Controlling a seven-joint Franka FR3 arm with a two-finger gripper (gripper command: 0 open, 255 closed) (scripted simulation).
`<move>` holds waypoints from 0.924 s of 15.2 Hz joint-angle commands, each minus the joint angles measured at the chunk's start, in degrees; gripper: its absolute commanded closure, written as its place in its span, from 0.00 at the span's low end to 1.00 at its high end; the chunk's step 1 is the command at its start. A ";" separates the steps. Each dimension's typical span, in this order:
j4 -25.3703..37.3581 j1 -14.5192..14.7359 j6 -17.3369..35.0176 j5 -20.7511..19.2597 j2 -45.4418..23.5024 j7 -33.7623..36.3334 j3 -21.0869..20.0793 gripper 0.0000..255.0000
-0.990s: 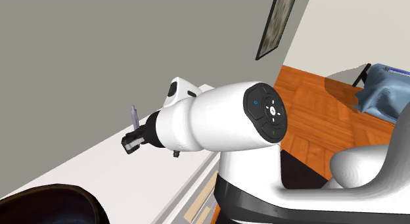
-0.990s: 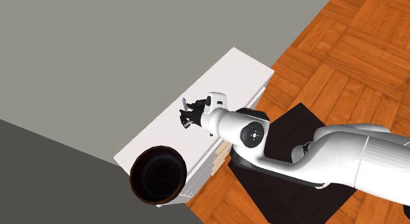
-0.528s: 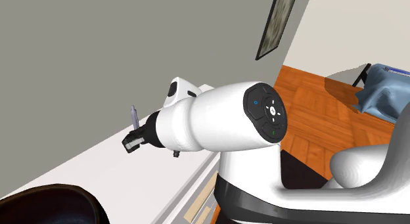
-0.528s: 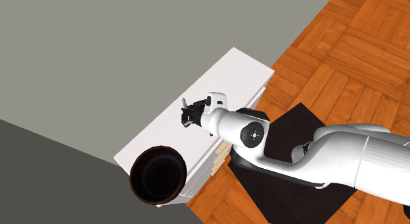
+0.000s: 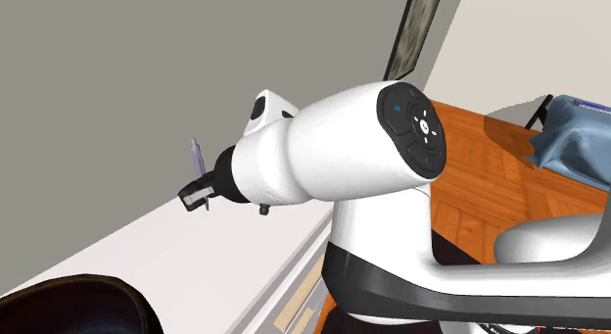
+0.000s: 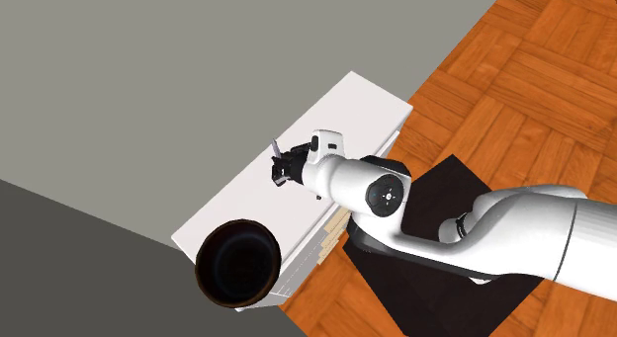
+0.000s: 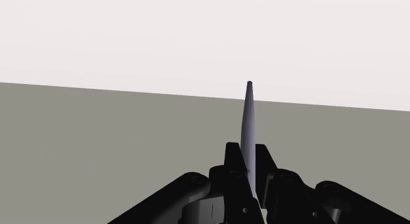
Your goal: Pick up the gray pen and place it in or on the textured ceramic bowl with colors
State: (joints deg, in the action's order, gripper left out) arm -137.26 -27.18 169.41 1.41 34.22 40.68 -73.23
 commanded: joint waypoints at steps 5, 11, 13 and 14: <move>2.49 3.45 -4.28 0.17 -0.22 -2.01 4.53 1.00; 5.24 6.25 -8.45 0.45 -0.30 -3.99 8.47 1.00; 6.25 7.01 -9.84 0.55 -0.32 -4.62 9.63 1.00; 6.77 7.36 -10.53 0.59 -0.33 -4.94 10.18 1.00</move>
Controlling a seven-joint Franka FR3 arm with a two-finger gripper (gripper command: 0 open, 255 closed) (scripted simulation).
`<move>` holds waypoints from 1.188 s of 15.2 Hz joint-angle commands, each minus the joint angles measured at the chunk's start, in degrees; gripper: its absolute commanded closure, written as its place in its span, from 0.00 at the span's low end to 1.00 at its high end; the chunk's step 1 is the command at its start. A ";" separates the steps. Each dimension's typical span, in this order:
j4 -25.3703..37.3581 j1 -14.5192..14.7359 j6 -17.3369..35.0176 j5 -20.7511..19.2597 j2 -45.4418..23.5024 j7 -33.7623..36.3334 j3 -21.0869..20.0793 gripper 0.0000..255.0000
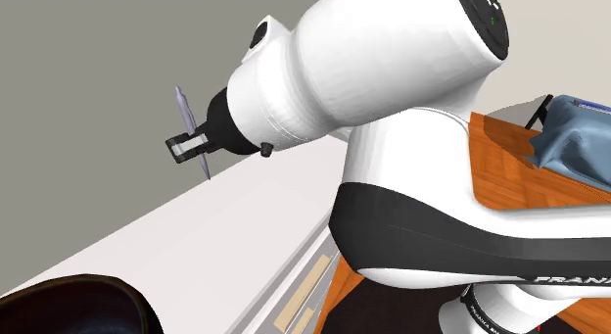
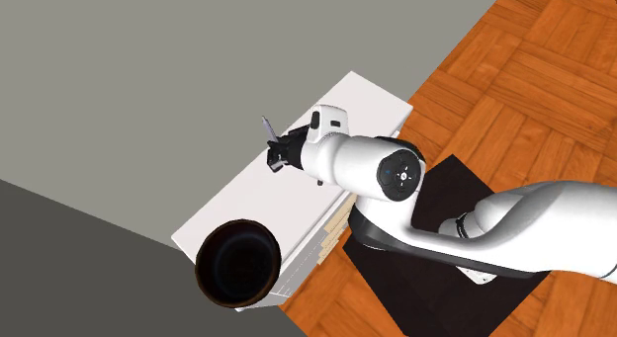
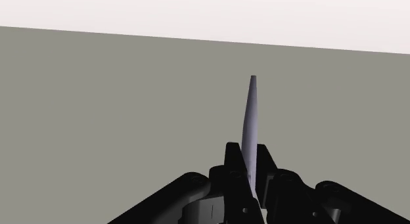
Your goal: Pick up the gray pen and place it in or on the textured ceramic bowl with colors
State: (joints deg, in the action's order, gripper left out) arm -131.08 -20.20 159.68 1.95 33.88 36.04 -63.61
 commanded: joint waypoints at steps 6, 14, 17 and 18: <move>3.95 2.06 -4.96 0.30 -0.10 -2.07 3.47 1.00; 9.05 3.29 -10.49 0.47 -0.47 -4.12 6.41 1.00; 11.05 2.83 -12.77 0.43 0.55 -1.94 4.18 1.00; 11.82 2.50 -13.60 0.42 1.07 -0.75 2.90 1.00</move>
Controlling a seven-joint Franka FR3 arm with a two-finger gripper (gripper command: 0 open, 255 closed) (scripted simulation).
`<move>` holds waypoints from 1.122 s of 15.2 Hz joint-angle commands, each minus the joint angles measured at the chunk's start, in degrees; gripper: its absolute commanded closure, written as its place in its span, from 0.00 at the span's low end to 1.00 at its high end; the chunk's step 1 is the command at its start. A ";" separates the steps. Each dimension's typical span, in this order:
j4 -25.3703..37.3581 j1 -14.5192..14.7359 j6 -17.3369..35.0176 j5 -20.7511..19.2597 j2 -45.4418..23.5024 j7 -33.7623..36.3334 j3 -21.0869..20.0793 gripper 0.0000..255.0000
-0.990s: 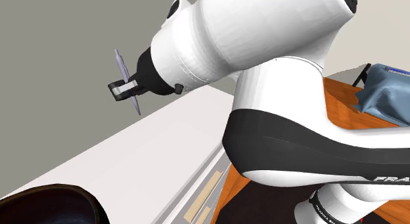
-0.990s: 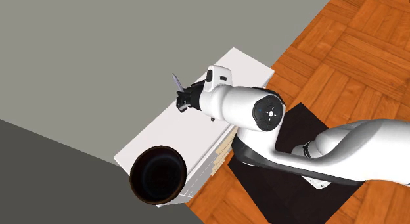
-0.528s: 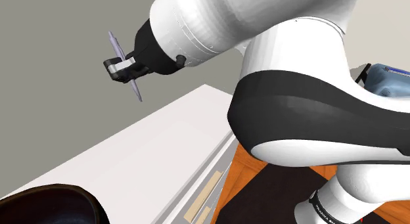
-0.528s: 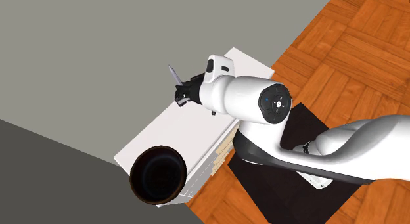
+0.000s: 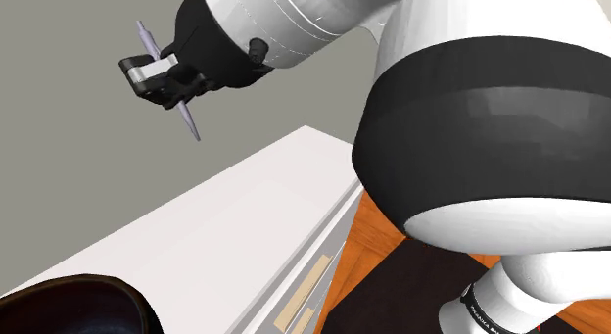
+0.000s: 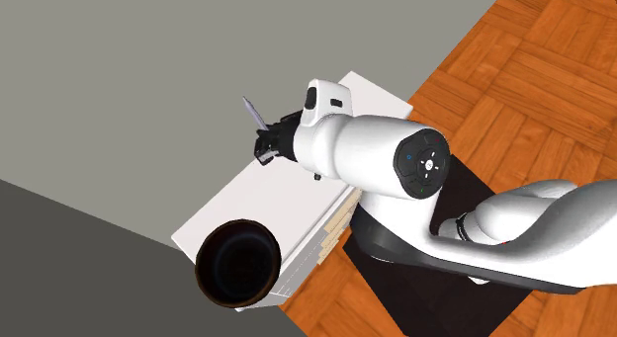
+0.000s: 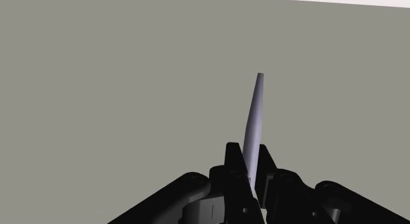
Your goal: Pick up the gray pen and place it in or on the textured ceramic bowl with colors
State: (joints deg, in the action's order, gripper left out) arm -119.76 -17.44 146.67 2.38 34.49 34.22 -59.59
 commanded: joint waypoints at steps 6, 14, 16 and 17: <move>6.53 -3.15 -6.07 0.01 3.15 7.76 -9.20 1.00; 18.68 -10.01 -14.71 0.83 6.67 15.23 -20.88 1.00; 22.57 -12.31 -17.16 1.29 7.76 16.80 -23.85 1.00; 24.12 -13.23 -18.12 1.49 8.21 17.35 -24.96 1.00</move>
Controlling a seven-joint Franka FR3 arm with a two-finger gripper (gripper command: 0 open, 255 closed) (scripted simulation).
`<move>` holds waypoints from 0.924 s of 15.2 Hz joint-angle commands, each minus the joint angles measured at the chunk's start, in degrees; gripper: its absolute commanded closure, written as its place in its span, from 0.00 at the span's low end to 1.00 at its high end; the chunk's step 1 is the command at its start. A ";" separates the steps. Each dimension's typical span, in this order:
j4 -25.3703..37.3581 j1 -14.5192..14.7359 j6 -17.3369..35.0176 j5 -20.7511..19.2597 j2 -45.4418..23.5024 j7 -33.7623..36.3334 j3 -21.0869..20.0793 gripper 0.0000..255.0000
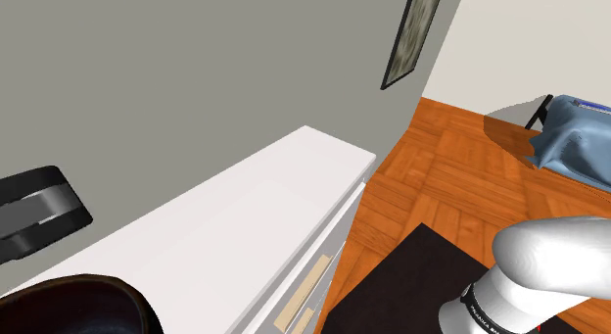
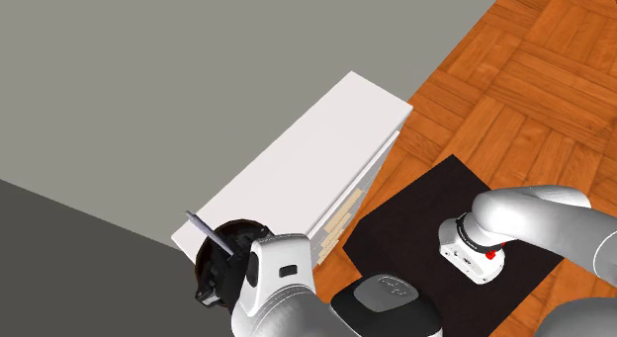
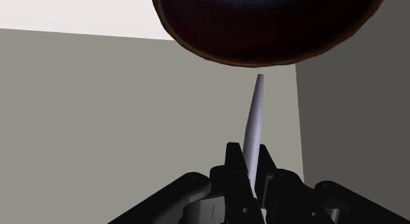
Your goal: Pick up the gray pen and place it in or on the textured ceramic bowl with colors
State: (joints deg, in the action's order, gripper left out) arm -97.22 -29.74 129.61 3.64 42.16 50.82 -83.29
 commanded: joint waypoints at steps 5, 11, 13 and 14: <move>-1.98 -0.19 1.98 0.71 1.62 1.85 -1.93 1.00; -5.67 0.20 5.39 1.30 2.88 3.19 -3.16 1.00; -5.67 0.21 5.39 1.30 2.88 3.19 -3.16 1.00; -5.67 0.20 5.39 1.30 2.88 3.19 -3.16 1.00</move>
State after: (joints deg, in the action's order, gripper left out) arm -102.89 -29.43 134.92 4.92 45.03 54.00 -86.36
